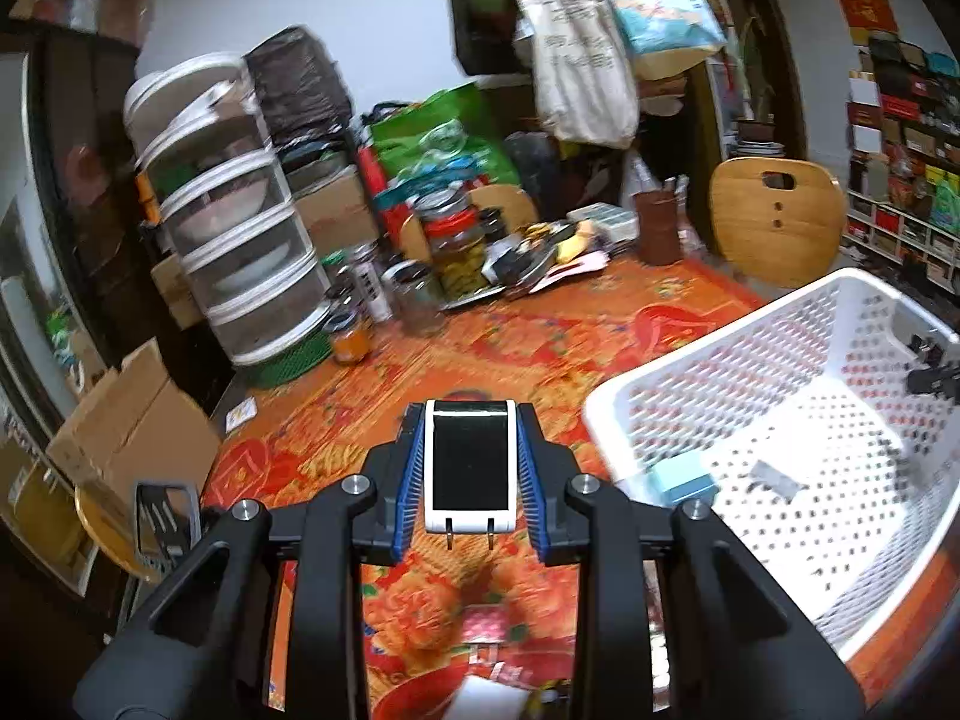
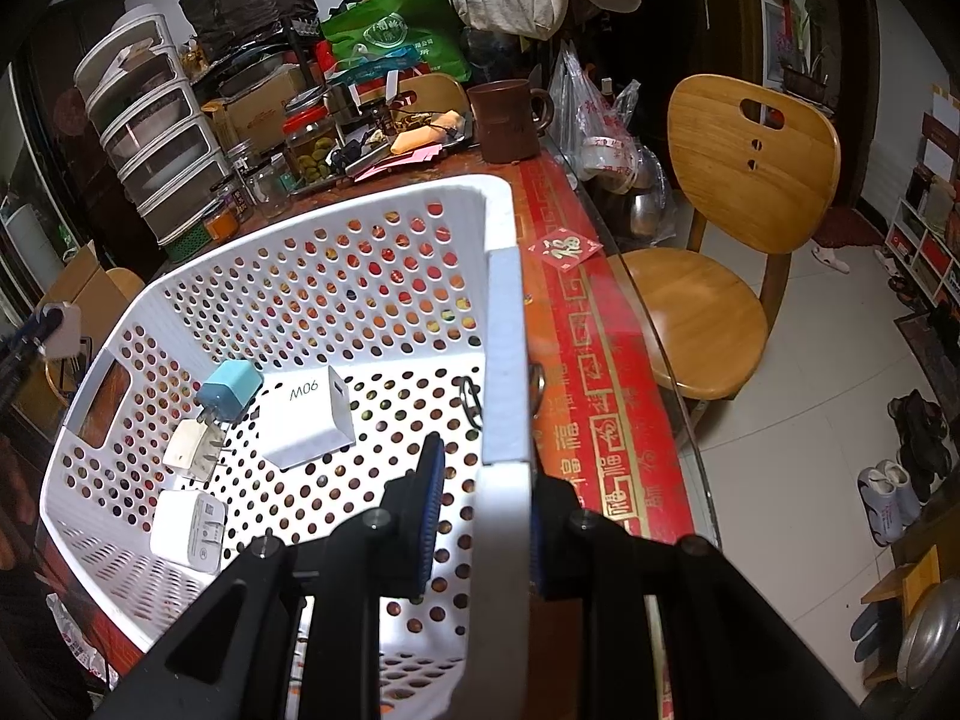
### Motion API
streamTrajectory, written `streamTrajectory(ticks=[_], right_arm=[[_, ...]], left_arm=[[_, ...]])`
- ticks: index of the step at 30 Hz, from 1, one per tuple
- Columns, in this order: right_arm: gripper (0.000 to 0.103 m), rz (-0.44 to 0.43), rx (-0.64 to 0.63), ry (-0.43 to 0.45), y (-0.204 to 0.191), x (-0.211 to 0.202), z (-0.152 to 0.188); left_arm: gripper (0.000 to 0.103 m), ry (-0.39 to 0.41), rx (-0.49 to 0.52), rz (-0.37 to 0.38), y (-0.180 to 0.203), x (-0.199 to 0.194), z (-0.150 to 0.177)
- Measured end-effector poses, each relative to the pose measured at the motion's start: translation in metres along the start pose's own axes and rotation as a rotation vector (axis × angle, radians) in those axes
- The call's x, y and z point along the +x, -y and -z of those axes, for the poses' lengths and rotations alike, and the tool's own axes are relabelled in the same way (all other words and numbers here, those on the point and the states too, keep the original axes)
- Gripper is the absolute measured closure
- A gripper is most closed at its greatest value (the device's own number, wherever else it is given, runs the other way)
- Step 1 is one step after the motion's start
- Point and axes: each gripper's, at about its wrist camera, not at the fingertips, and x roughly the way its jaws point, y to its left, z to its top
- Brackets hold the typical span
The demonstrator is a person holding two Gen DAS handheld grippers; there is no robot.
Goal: Organize rigid objects
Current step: 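Carry the white-and-black charger into the basket and open the left tool, then grasp the small yellow toy car with the left tool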
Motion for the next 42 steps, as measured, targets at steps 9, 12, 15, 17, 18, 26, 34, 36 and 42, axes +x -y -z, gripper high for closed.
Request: streamTrajectory(ticks=[9,12,15,17,18,26,34,36,42], right_arm=[[0.08,-0.006,0.002,0.001,0.0,0.001,-0.001],[0.08,-0.008,0.006,0.002,0.0,0.002,-0.001],[0.079,-0.012,0.005,0.001,0.0,0.002,-0.002],[0.079,-0.013,0.003,-0.001,0.0,0.002,-0.002],[0.079,-0.014,0.003,-0.002,0.0,0.002,-0.002],[0.079,-0.013,0.004,-0.002,0.0,0.002,-0.002],[0.079,-0.013,0.008,-0.012,0.001,0.003,-0.002],[0.079,-0.013,0.011,-0.014,0.001,0.003,-0.002],[0.079,-0.009,0.01,-0.017,0.001,0.003,-0.001]], left_arm=[[0.077,-0.082,0.102,0.133,0.081,0.006,-0.026],[0.077,-0.178,0.164,0.223,0.116,0.023,-0.022],[0.077,-0.252,0.215,0.254,0.142,0.036,-0.013],[0.077,-0.276,0.242,0.247,0.152,0.038,-0.012],[0.077,-0.286,0.24,0.254,0.155,0.038,-0.012],[0.076,-0.352,0.239,0.267,0.155,0.05,-0.009],[0.021,-0.234,0.219,0.265,0.14,0.028,-0.01],[0.021,-0.194,0.153,0.283,0.122,0.014,-0.006],[0.009,-0.174,-0.106,0.212,0.023,-0.027,0.038]])
